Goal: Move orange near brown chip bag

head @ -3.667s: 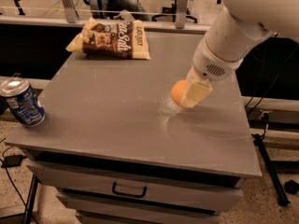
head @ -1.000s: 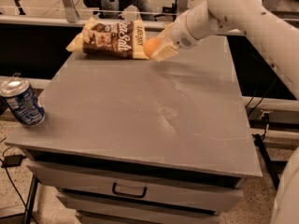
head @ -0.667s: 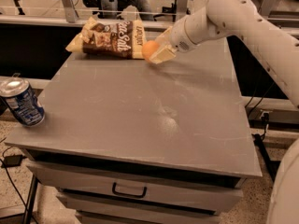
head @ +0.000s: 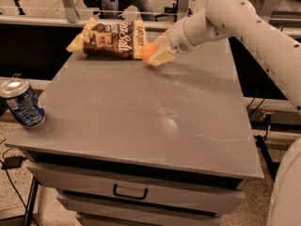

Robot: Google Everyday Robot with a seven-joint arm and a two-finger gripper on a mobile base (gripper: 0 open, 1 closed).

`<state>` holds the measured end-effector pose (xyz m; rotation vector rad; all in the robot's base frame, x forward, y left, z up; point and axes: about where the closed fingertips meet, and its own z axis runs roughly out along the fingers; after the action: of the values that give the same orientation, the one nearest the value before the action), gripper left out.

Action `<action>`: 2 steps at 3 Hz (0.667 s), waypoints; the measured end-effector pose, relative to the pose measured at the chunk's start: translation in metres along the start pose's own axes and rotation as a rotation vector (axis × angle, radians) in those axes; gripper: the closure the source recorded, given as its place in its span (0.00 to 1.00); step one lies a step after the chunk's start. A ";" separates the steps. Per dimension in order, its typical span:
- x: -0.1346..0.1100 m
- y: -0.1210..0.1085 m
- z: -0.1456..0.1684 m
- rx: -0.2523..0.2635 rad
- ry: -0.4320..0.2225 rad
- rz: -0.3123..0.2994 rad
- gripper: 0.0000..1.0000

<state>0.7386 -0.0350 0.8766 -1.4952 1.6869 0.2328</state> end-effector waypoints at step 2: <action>-0.001 0.003 0.006 -0.010 -0.001 -0.001 0.00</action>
Offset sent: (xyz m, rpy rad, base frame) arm 0.0000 0.0024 -0.0020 0.0000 0.0031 0.0037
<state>0.7386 -0.0301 0.8723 -1.5026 1.6866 0.2420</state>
